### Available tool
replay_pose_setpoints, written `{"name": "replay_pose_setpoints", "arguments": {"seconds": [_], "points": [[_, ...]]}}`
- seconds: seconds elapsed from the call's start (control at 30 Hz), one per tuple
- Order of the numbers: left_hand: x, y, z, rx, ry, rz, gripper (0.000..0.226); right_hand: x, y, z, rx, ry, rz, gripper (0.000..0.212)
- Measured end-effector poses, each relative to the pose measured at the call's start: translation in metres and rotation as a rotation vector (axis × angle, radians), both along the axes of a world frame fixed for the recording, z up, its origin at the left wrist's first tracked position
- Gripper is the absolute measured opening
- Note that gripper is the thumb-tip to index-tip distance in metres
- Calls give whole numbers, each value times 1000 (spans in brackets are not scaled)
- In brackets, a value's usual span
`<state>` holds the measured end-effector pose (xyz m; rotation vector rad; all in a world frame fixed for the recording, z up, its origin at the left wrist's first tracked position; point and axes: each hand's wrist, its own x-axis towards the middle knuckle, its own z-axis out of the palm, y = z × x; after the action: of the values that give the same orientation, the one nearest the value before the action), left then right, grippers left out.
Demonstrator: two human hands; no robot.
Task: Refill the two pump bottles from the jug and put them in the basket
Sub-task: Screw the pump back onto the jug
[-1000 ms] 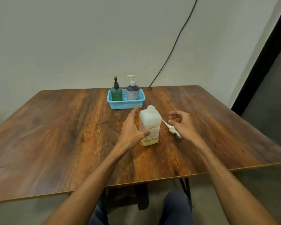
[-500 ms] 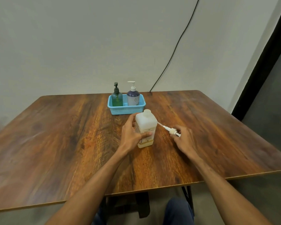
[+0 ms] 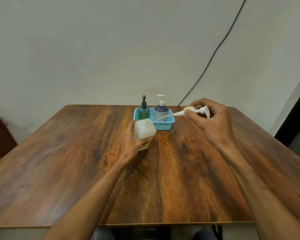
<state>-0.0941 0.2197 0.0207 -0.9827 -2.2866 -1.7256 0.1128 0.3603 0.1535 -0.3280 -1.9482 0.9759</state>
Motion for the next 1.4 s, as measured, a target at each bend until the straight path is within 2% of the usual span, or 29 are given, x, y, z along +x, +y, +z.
{"name": "replay_pose_setpoints", "arguments": {"seconds": [0.27,0.53,0.63,0.97,1.27,1.4], "points": [[-15,-9,-6,44,11,1,78,-33,-22,23,116,-5,64,10],[-20,-5,-12,65,16,-4,79,-80,-22,3,138,-122,89,23],[-23,-2,-16,84,8,-6,82,-98,-23,-7,175,-221,80,21],[-29,5,-29,154,-17,-47,85,-146,-21,-36,193,-378,136,18],[-34,9,-38,204,-49,-81,93,-155,-18,-44,310,-371,102,24],[-35,7,-38,204,-64,-104,94,-158,-13,-53,308,-355,80,37]]}}
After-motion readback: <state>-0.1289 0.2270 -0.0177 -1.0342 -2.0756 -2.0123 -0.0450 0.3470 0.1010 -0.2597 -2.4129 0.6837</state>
